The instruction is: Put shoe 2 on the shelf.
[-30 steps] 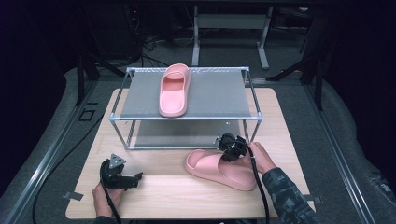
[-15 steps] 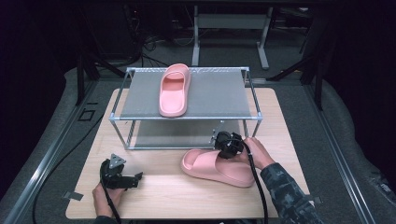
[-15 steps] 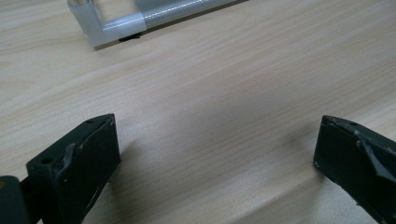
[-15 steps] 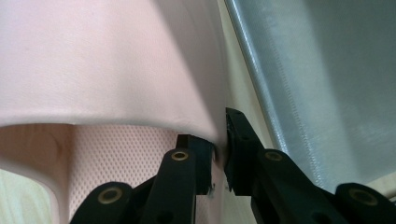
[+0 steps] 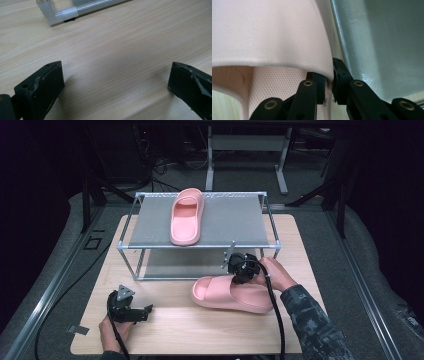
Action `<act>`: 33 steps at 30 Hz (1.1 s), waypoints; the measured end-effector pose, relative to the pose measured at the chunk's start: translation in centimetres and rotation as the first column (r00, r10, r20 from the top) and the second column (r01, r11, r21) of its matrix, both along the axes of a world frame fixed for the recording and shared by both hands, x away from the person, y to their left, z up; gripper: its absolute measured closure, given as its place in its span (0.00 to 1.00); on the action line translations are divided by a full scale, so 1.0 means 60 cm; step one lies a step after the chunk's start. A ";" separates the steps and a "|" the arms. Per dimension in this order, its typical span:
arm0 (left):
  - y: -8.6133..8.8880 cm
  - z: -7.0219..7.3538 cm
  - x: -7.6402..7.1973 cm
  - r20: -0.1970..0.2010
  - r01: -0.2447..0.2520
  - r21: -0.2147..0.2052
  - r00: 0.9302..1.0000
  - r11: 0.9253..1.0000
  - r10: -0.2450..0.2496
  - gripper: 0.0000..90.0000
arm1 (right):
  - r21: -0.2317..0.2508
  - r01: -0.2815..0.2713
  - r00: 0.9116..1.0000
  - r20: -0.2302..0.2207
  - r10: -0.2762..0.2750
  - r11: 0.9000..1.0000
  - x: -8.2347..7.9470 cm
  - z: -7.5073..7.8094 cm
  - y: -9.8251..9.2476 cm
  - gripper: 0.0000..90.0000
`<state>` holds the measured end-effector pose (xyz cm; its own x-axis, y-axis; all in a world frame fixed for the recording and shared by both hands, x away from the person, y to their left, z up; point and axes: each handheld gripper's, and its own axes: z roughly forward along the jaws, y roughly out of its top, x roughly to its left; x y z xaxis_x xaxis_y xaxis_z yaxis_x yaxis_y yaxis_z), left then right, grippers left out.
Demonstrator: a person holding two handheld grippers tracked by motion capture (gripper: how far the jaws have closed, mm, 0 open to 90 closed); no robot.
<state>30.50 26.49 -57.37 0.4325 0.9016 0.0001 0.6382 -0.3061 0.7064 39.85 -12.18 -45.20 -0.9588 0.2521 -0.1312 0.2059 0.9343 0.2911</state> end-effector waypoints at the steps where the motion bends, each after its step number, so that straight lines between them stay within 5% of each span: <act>1: 0.000 0.000 0.000 0.000 0.000 0.000 1.000 1.000 0.000 0.00 | 0.000 0.000 1.000 0.000 0.000 1.000 0.000 0.000 0.000 0.92; 33: -0.002 0.000 0.003 -0.001 0.009 -0.001 1.000 1.000 -0.009 0.00 | -0.015 -0.052 0.998 0.028 0.052 0.999 0.005 0.101 0.007 0.92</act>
<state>30.70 26.38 -57.37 0.4408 0.8976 -0.0015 0.6357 -0.3110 0.7065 40.15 -11.78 -39.11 -0.9663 0.2001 -0.1618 0.1489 0.9476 0.2826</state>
